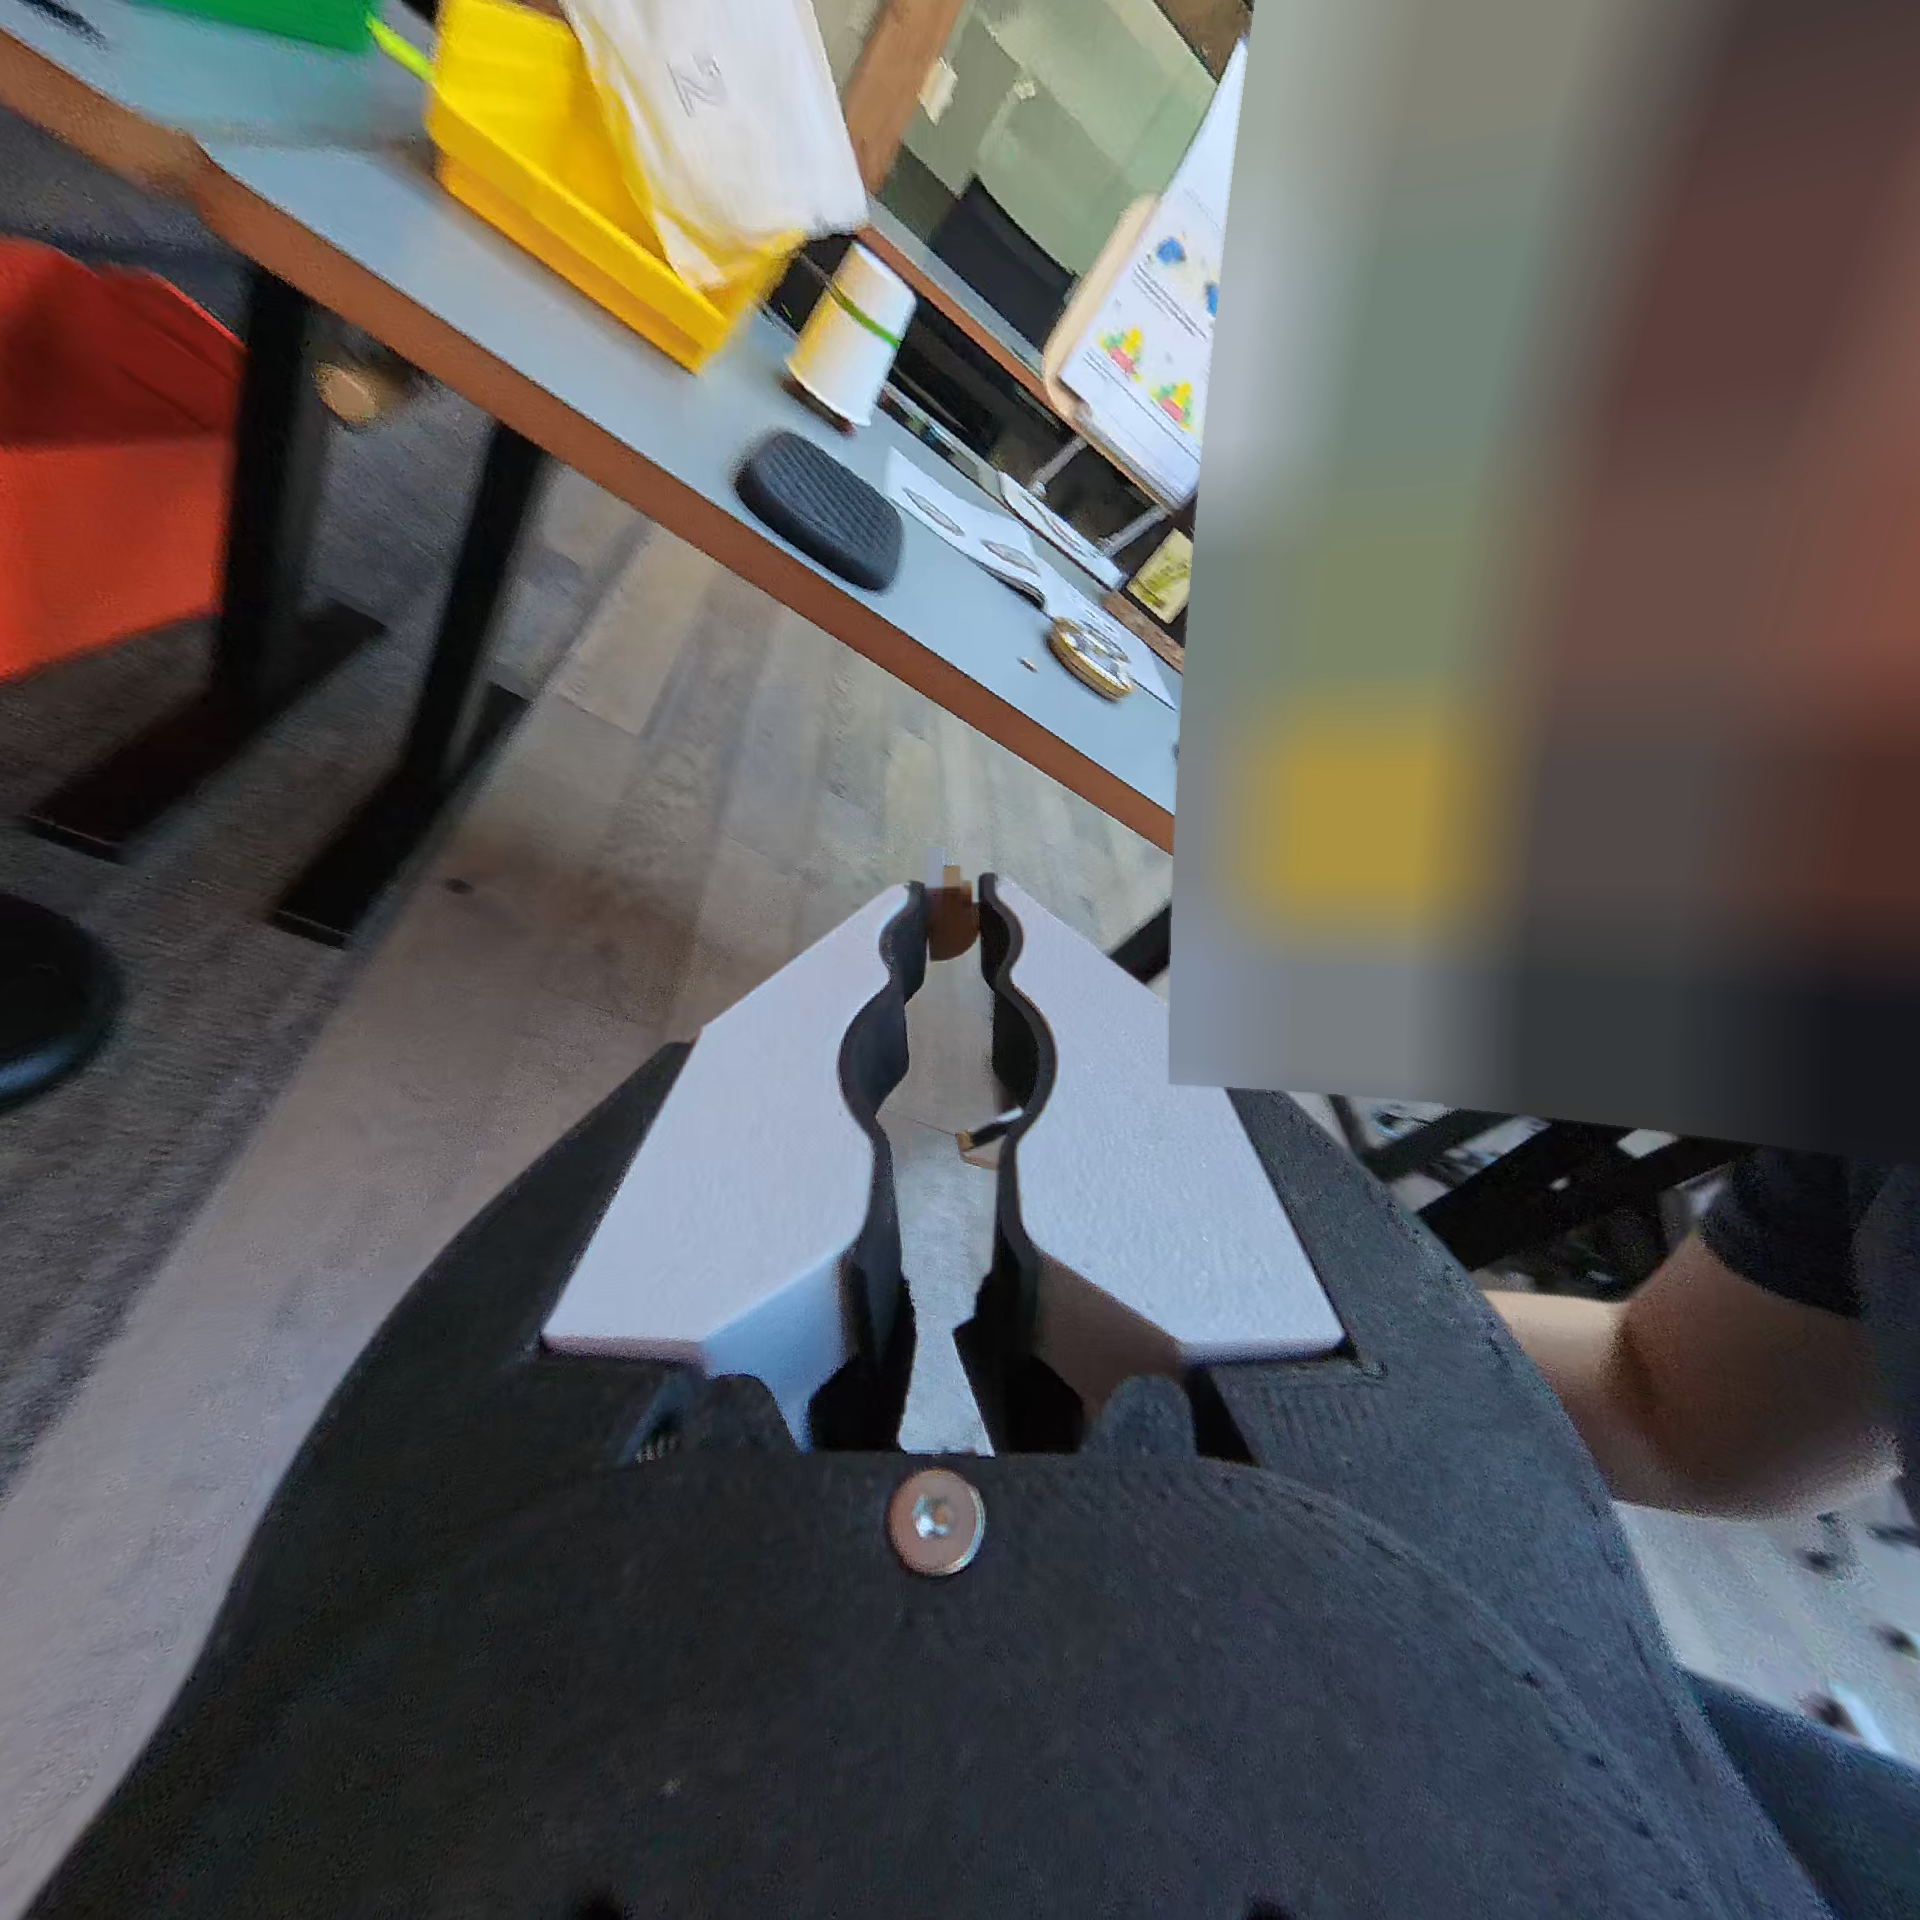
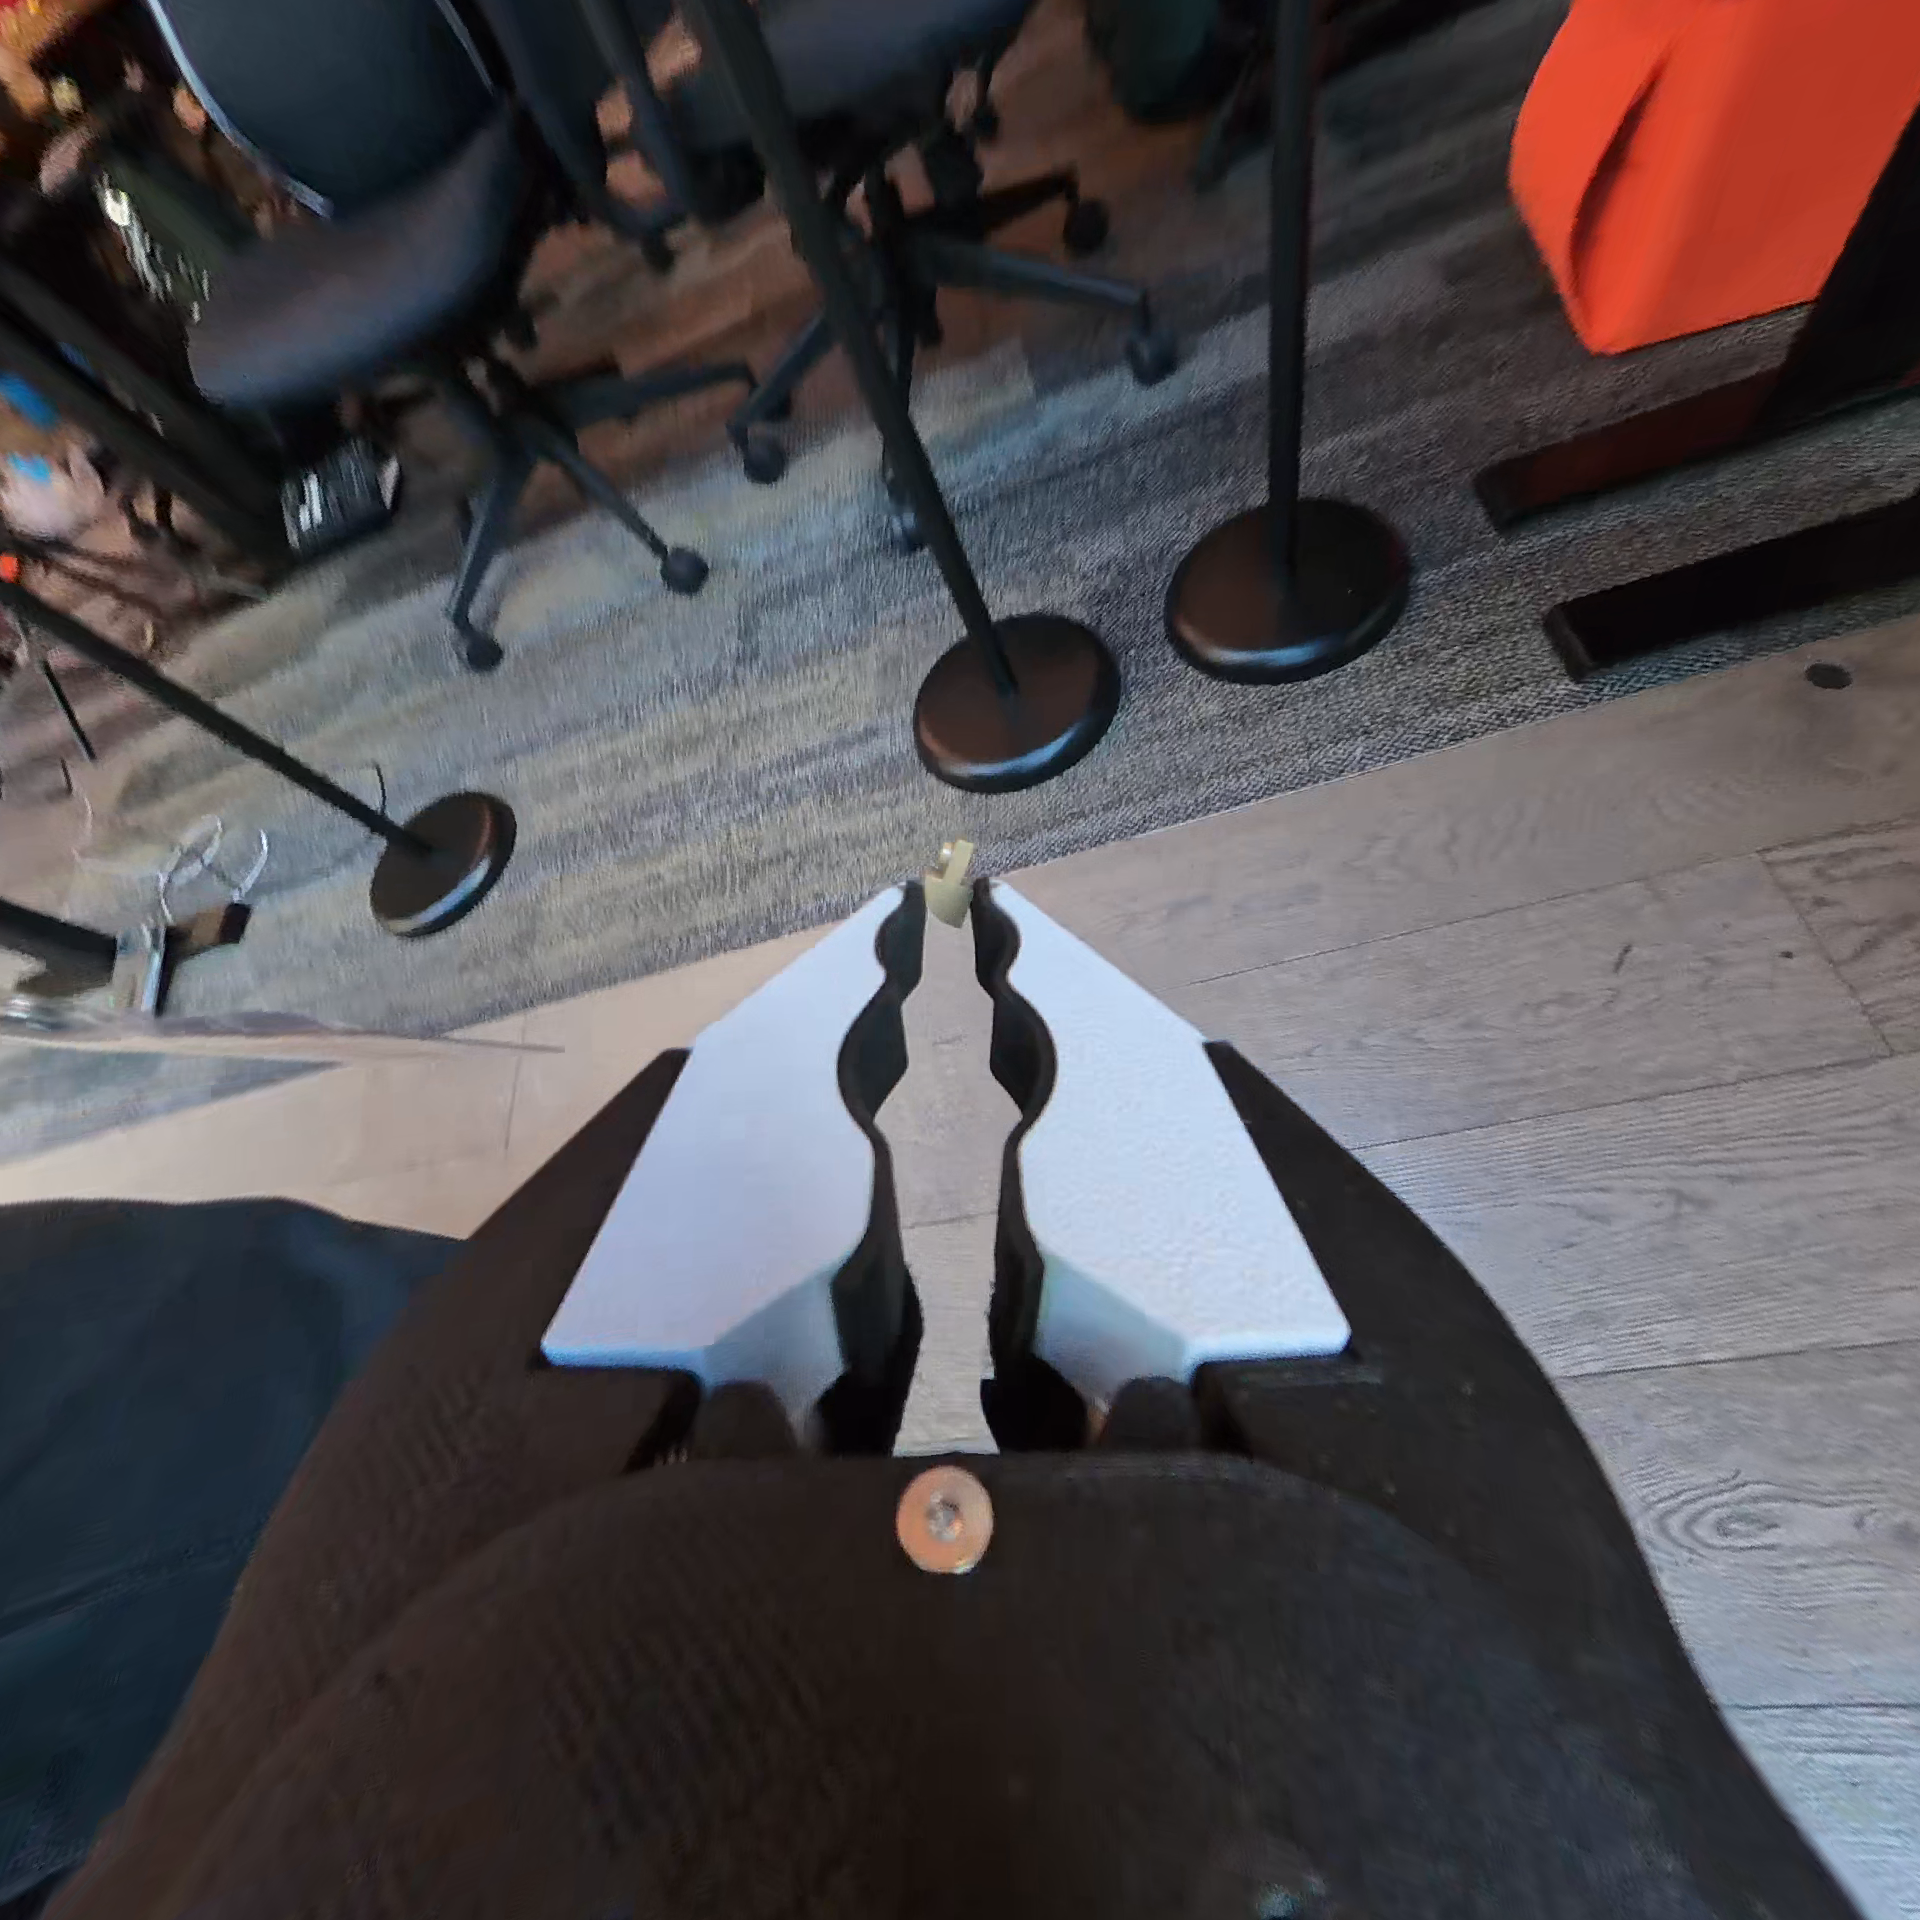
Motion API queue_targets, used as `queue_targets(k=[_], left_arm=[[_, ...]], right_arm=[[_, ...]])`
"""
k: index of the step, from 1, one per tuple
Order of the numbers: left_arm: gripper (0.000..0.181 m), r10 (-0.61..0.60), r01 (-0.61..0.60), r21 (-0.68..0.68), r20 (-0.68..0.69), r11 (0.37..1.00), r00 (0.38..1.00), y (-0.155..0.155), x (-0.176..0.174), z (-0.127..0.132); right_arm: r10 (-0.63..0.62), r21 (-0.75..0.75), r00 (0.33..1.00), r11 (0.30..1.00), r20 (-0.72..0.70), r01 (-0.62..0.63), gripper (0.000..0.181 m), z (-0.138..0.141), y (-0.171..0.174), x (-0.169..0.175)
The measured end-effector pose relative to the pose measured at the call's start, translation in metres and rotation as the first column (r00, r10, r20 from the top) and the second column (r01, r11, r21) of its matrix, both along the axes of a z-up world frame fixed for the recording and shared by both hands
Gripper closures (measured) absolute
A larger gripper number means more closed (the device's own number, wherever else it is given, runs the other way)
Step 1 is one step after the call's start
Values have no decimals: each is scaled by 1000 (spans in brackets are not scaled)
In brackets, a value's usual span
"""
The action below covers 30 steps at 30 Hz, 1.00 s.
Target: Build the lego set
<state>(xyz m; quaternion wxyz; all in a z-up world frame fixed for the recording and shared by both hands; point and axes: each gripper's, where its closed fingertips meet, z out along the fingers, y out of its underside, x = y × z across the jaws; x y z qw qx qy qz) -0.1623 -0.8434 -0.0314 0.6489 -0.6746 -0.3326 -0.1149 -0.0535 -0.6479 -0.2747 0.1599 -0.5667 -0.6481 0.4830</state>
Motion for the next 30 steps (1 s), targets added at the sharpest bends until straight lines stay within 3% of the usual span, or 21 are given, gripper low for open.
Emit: queue_targets(k=[5,10,13,16,18,20,23,27,30], left_arm=[[174,-144,134,117,78,984,987,52,19,12],[173,-297,283,139,95,949,950,100,31,-3],[174,-451,404,304,104,863,886,129,45,-6],[174,-600,514,448,64,731,798,147,85,-4],[174,-650,539,519,45,664,758,141,120,8],[174,-683,537,579,46,613,729,119,156,31],[174,-696,560,546,62,623,715,82,211,62],[174,-706,625,492,-29,606,707,43,264,108],[174,-697,672,426,-123,606,707,23,296,127]], right_arm=[[-161,-85,980,985,-113,152,173,47,34,32],[-218,-86,948,975,-231,204,173,90,59,64],[-165,-154,926,981,-341,118,173,129,50,77],[-102,-283,883,958,-458,-36,173,186,14,89],[-77,-371,837,915,-542,-156,174,240,-19,103],[-45,-441,837,865,-545,-241,173,280,-54,117],[16,-494,837,801,-547,-338,174,324,-104,145],[137,-475,796,739,-589,-478,173,360,-152,193],[124,-455,771,744,-625,-489,173,373,-162,218]])
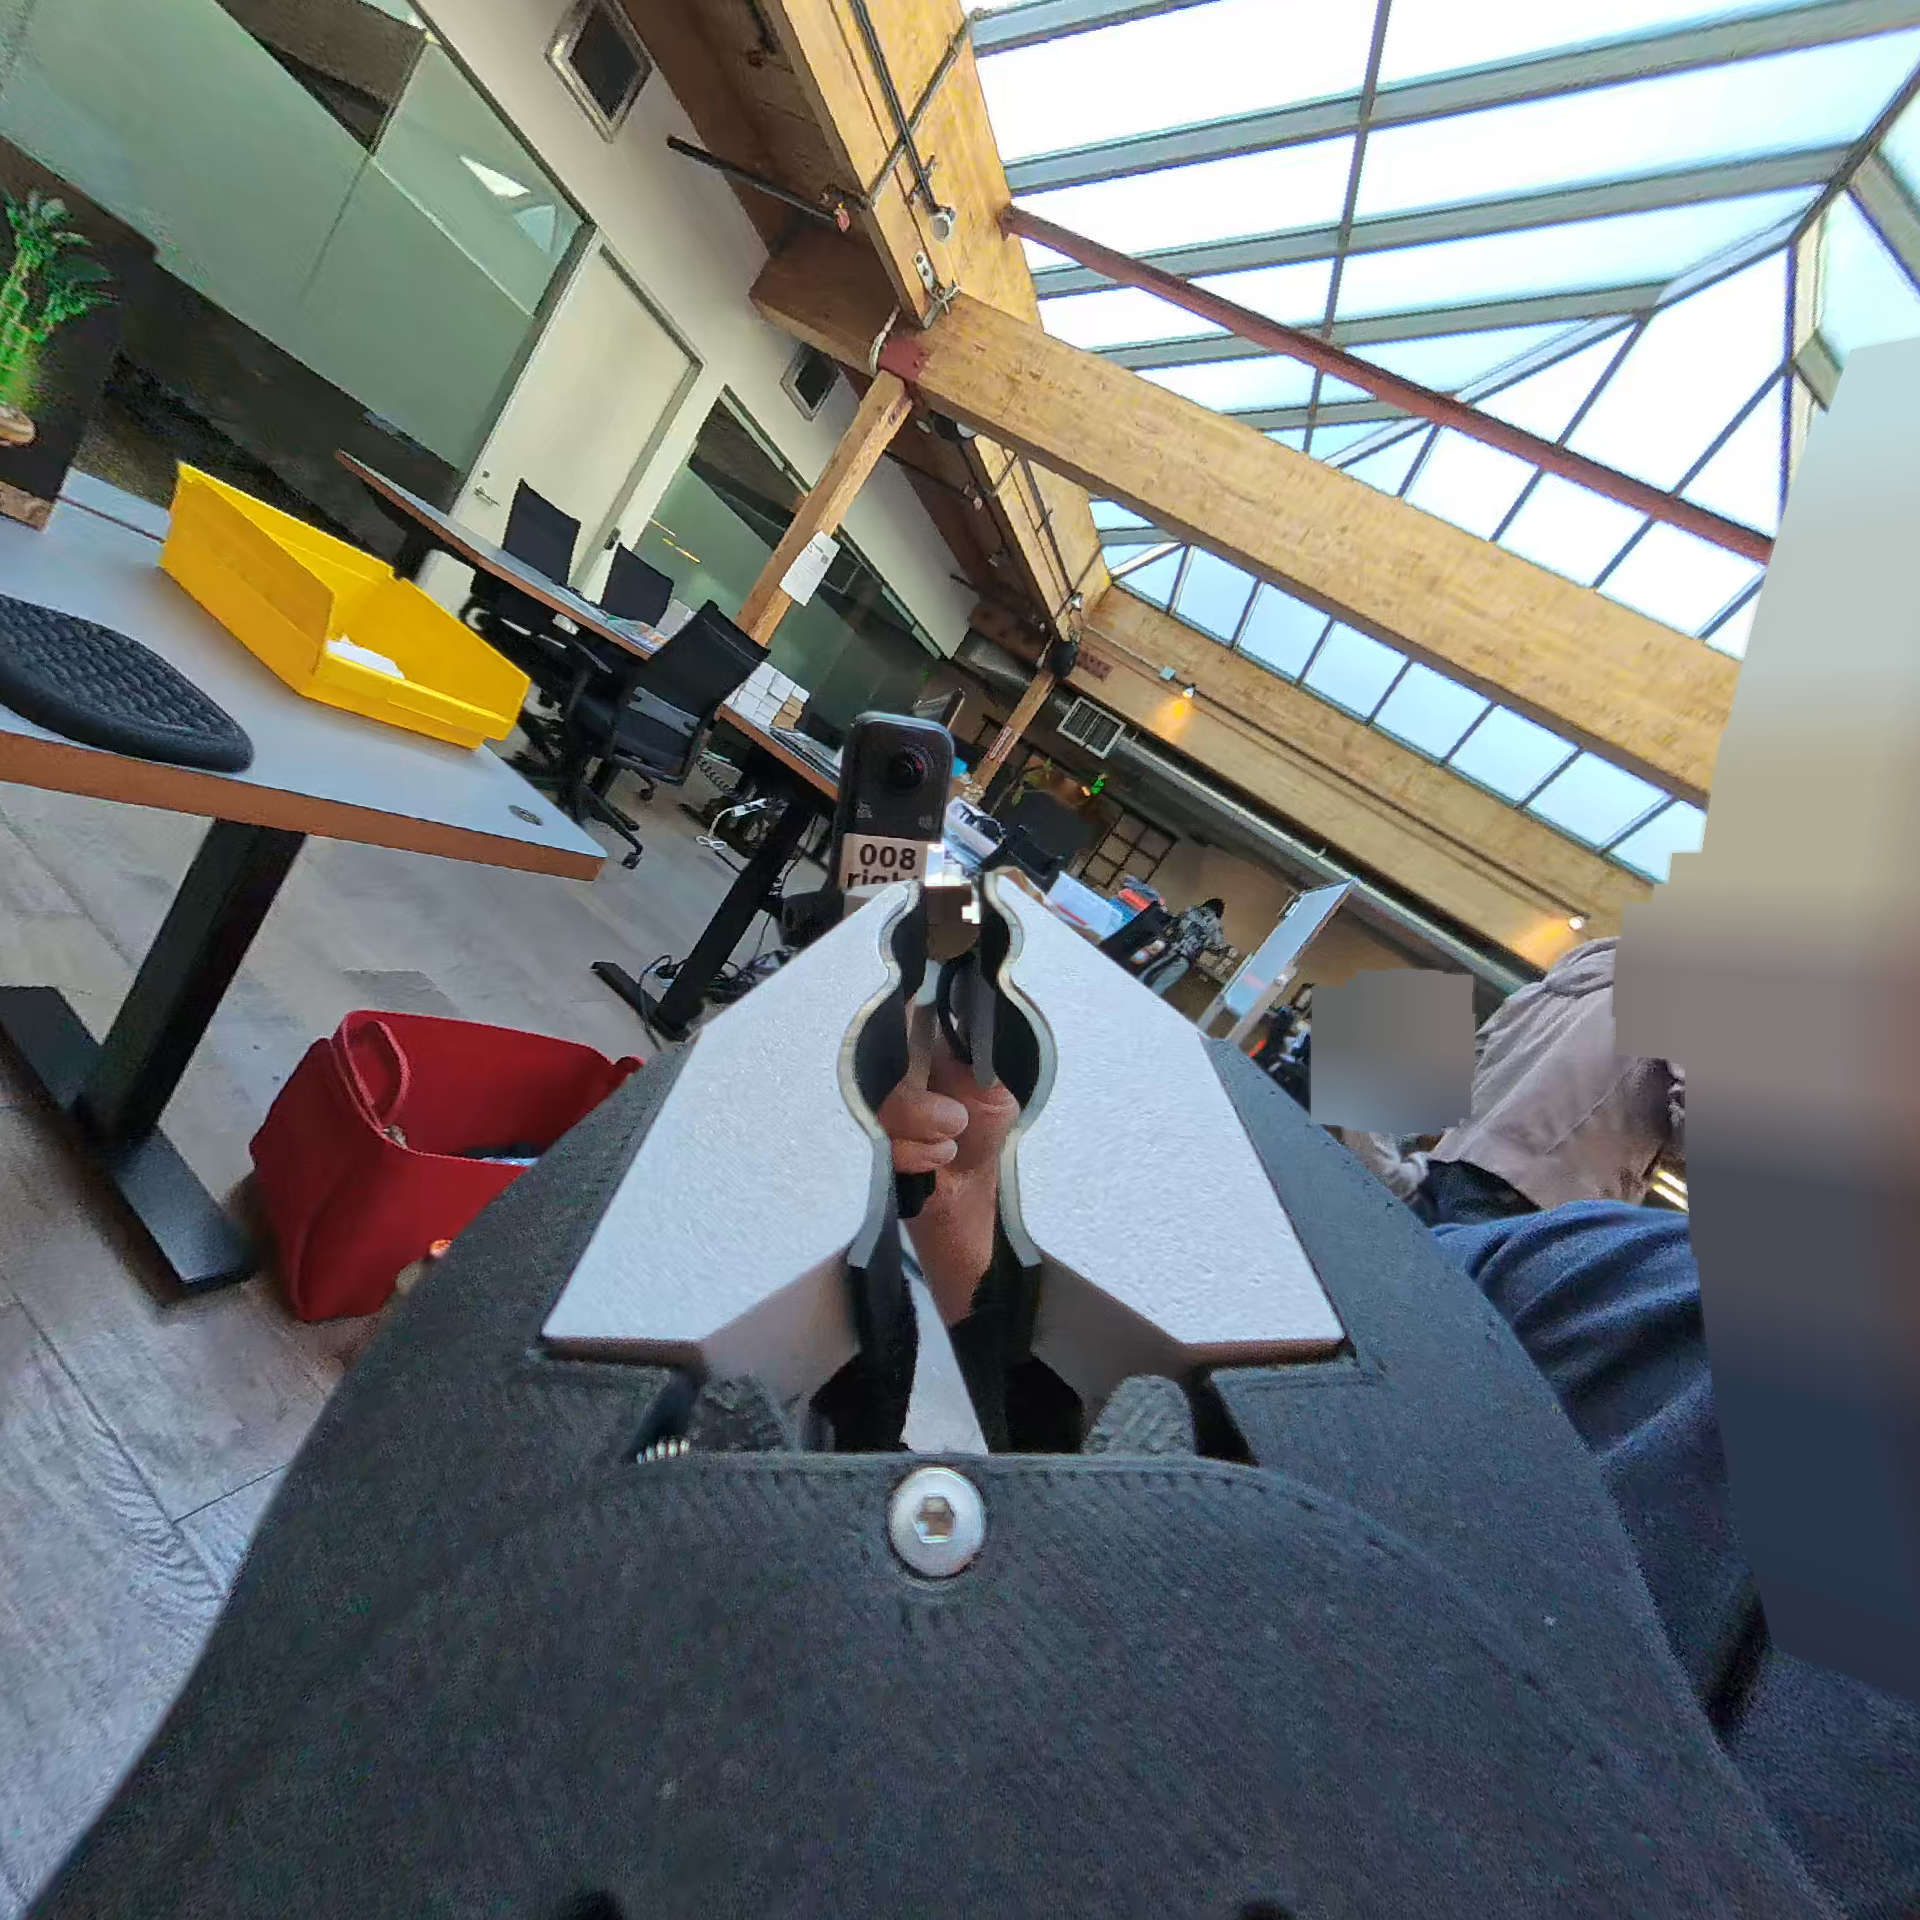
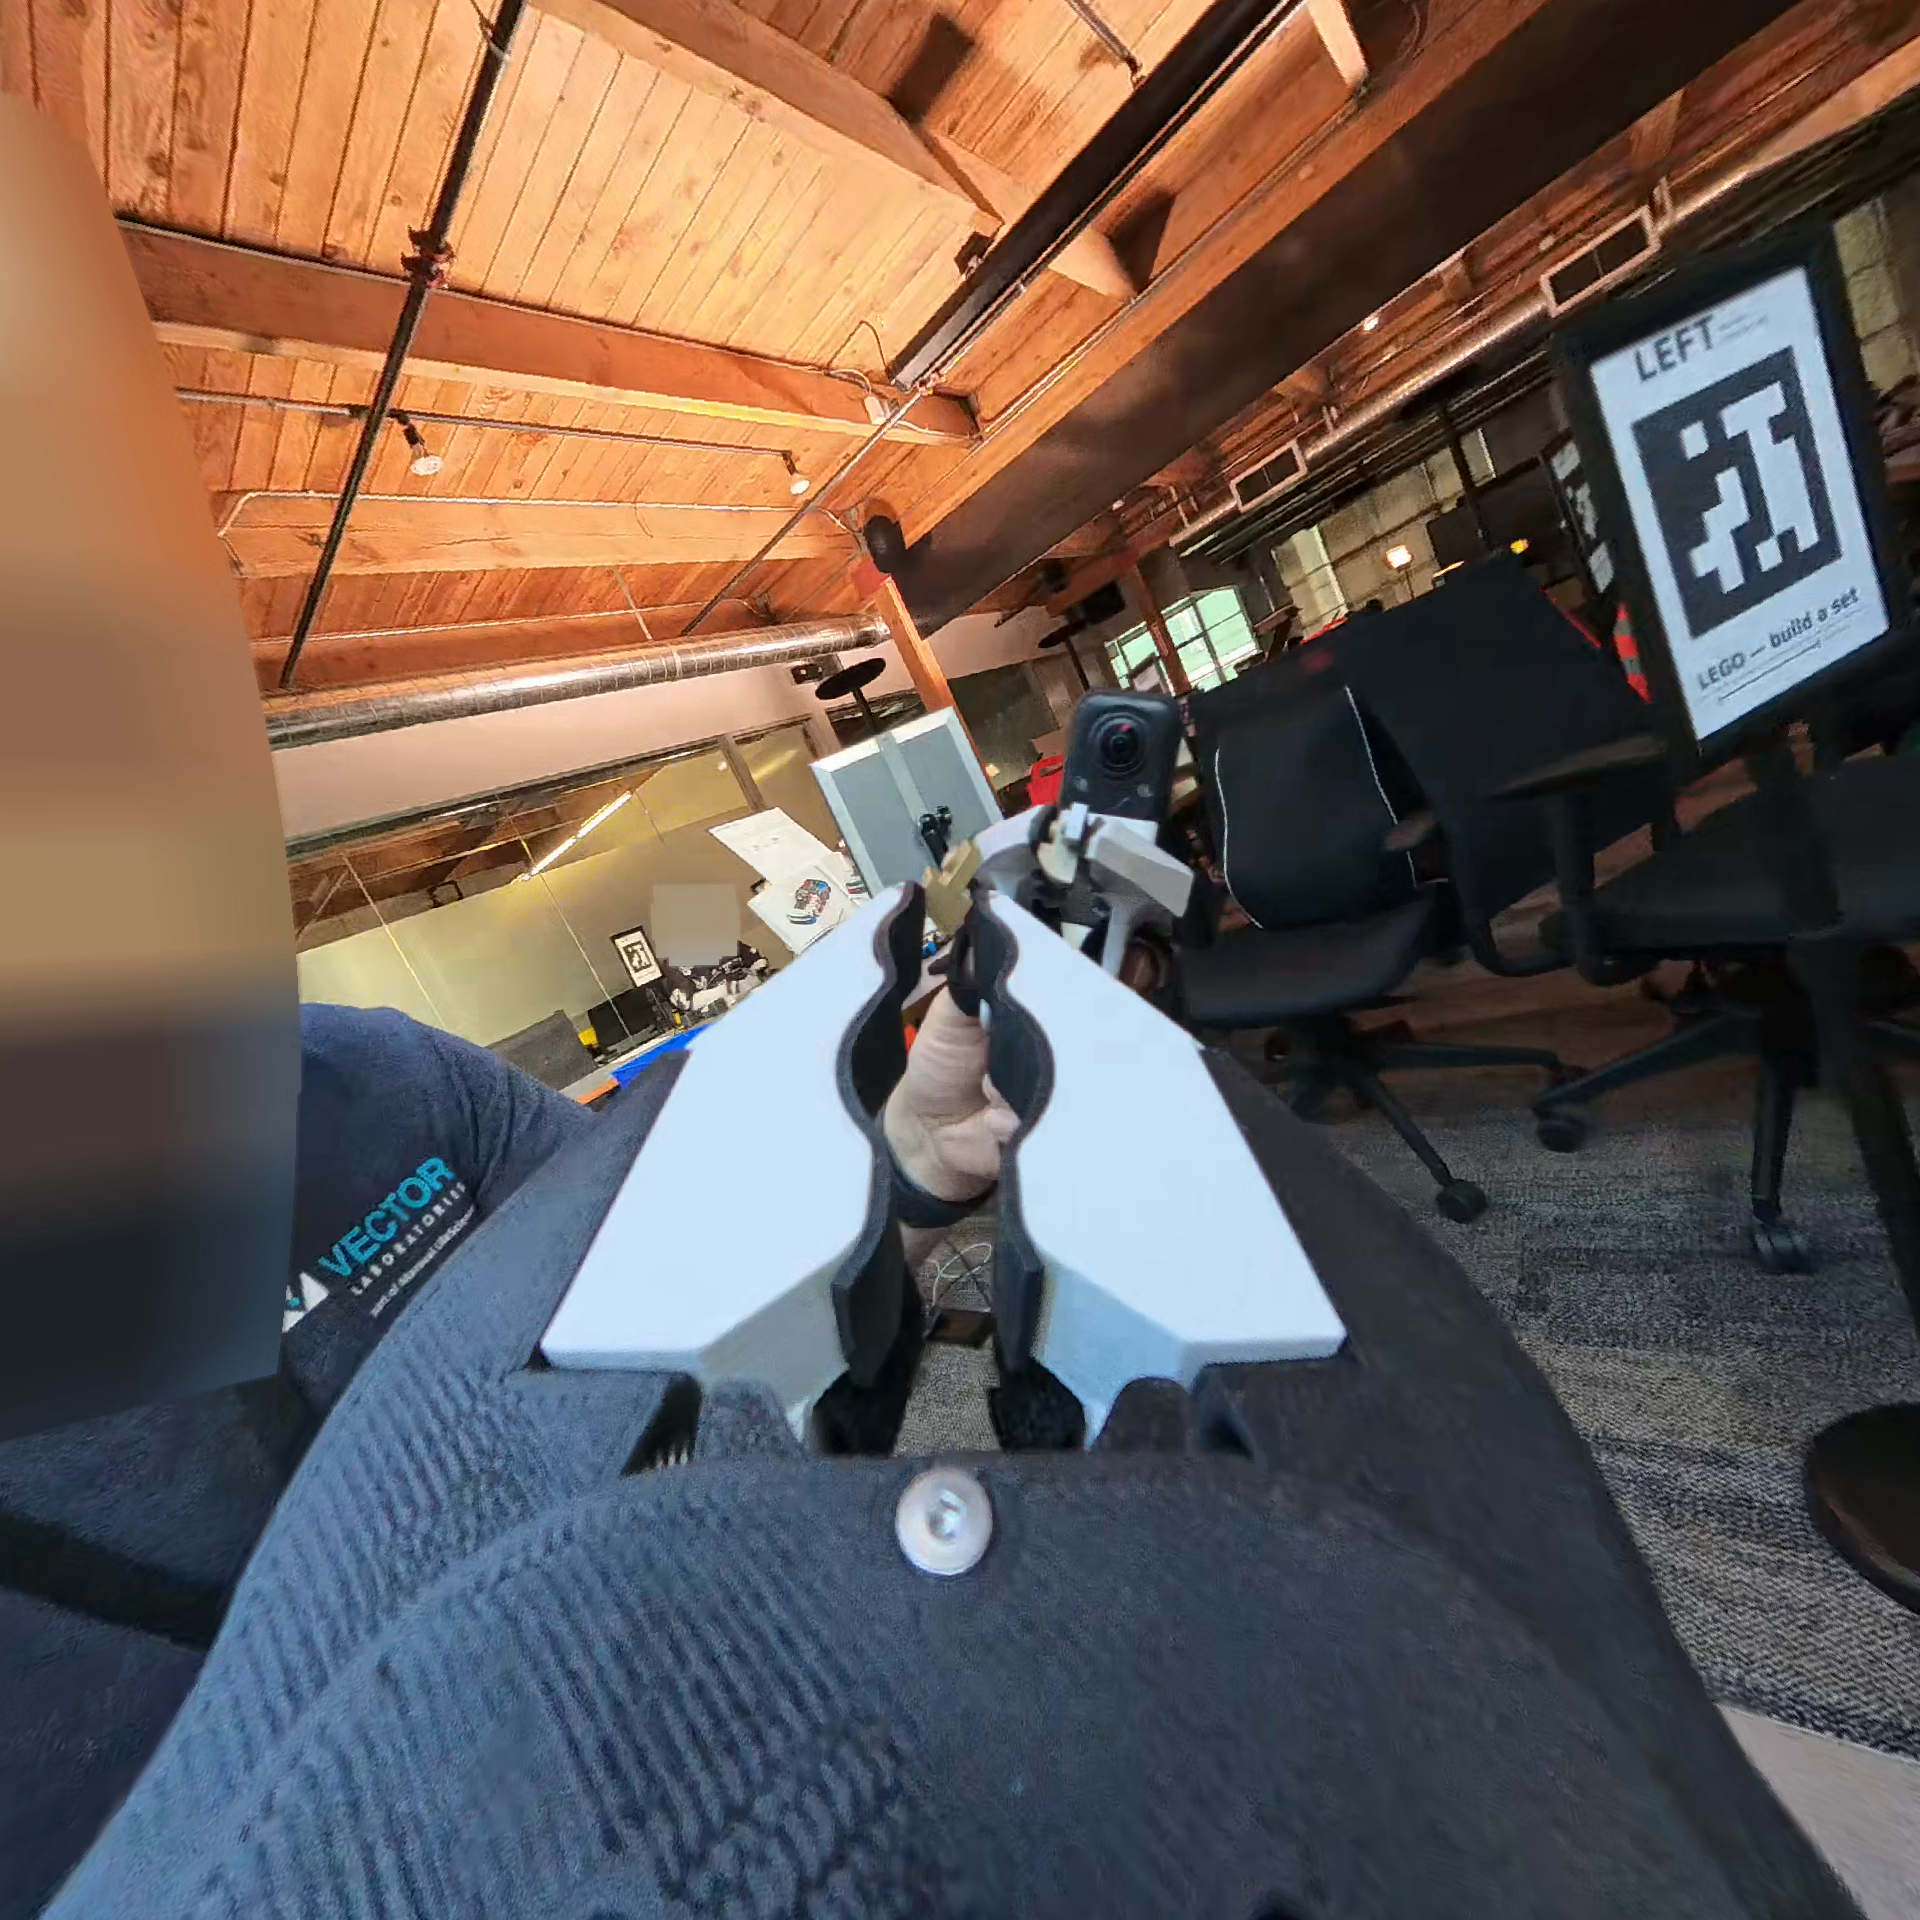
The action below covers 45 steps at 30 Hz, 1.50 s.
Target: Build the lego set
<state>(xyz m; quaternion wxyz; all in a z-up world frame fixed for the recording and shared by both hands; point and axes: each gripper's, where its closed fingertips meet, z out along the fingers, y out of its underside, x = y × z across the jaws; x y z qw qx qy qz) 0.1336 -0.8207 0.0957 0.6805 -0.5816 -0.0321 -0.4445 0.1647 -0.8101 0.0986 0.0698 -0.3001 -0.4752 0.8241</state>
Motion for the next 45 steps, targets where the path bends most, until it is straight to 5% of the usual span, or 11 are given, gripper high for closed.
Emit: queue_targets(k=[5,11,24,30,37,45], left_arm=[[174,-12,11,-38,-30,999,999,-9,24,-8],[174,-22,23,-80,11,997,1000,10,3,-35],[173,-140,148,-175,60,973,988,128,-67,-87],[173,-233,242,-208,67,948,970,183,-74,-74],[173,-338,315,-264,-42,911,940,210,-79,-40],[173,-514,443,-393,-92,806,853,241,-117,-44]], right_arm=[[-17,80,999,997,32,15,174,-10,-11,10],[-105,248,994,964,28,94,175,-36,4,-20],[-191,370,976,918,104,140,174,-91,114,-100],[-203,433,964,895,173,111,174,-79,167,-108],[-77,397,960,917,270,-38,174,-45,193,-112],[39,407,923,890,384,-207,174,-49,224,-150]])
